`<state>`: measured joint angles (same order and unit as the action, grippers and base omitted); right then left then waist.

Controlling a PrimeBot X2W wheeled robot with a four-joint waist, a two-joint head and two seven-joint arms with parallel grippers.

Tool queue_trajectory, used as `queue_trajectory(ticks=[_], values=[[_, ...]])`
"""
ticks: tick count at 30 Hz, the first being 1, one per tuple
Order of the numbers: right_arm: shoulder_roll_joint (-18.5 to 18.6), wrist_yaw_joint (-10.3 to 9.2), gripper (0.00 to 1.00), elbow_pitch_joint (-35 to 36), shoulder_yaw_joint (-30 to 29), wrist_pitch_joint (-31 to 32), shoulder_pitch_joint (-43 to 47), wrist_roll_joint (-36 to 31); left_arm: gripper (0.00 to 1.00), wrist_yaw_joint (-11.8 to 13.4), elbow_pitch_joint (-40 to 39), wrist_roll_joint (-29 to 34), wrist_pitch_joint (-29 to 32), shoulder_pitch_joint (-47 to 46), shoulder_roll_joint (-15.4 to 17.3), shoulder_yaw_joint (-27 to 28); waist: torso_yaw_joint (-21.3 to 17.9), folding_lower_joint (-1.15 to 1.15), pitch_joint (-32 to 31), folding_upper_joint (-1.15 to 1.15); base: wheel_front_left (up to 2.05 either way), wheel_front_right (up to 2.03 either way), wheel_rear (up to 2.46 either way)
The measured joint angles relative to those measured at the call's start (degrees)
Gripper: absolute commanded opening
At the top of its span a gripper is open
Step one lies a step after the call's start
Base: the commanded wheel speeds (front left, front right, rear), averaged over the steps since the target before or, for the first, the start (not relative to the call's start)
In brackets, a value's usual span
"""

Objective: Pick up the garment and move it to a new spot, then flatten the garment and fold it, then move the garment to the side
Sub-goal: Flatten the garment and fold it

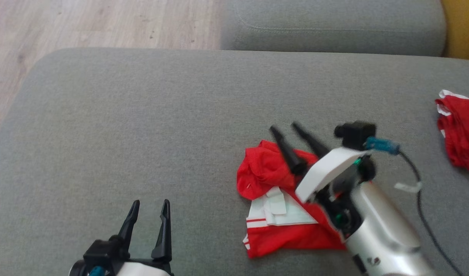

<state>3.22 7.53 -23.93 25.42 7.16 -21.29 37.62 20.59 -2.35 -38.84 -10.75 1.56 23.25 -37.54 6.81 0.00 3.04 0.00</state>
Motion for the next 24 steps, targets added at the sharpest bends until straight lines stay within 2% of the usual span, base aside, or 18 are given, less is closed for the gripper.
queue_trajectory(ticks=[7,13,17,18,19,21,22,23,24], values=[[0.00,0.00,1.00,4.60,-10.74,-1.97,0.11,-16.05,1.00,0.01,0.01,0.00,-0.18,-0.01,-0.13,-0.07,-1.25,0.00,0.06,0.00,0.00,0.00,0.00],[-0.01,0.00,1.00,11.29,-17.88,-2.11,6.26,-23.63,1.00,0.01,0.00,0.00,-0.44,-0.11,-0.24,-0.57,-1.78,0.00,0.06,0.00,0.00,0.00,0.00],[-0.01,0.00,0.98,13.38,-20.73,-2.11,11.02,-28.82,1.00,0.01,0.00,0.00,-0.48,-0.13,-0.48,-1.15,-2.03,0.00,0.15,0.00,0.00,0.00,0.00],[0.01,0.00,0.60,13.34,-20.92,-2.11,11.98,-30.33,1.00,0.01,0.00,0.00,-0.48,-0.14,-0.52,-1.23,-2.03,0.00,0.22,0.00,0.00,0.00,0.00],[-0.02,0.00,0.39,13.18,-21.02,-2.11,12.86,-31.25,1.00,0.01,0.00,0.00,-0.48,-0.18,-0.52,-1.23,-2.01,0.00,0.33,0.00,0.00,0.00,0.00],[0.09,0.00,0.19,12.05,-20.95,-2.10,14.16,-32.66,1.00,0.00,0.01,0.00,-0.48,-0.25,-0.52,-1.24,-1.92,0.00,0.61,0.00,0.00,0.00,0.00],[0.45,0.00,0.19,11.15,-20.71,-2.09,14.56,-33.66,1.00,-0.01,0.02,0.00,-0.48,-0.38,-0.52,-1.29,-1.83,0.00,0.75,0.00,0.00,0.00,0.00],[0.94,0.00,0.00,10.11,-20.30,-2.09,14.81,-34.34,1.00,-0.01,0.04,0.00,-0.48,-0.52,-0.52,-1.27,-1.72,0.00,0.89,0.00,0.00,0.00,0.00],[1.19,0.00,0.00,8.87,-20.18,-2.09,14.88,-34.46,1.00,-0.01,0.05,0.00,-0.48,-0.68,-0.52,-1.27,-1.59,0.00,1.03,0.00,0.00,0.00,0.00]])
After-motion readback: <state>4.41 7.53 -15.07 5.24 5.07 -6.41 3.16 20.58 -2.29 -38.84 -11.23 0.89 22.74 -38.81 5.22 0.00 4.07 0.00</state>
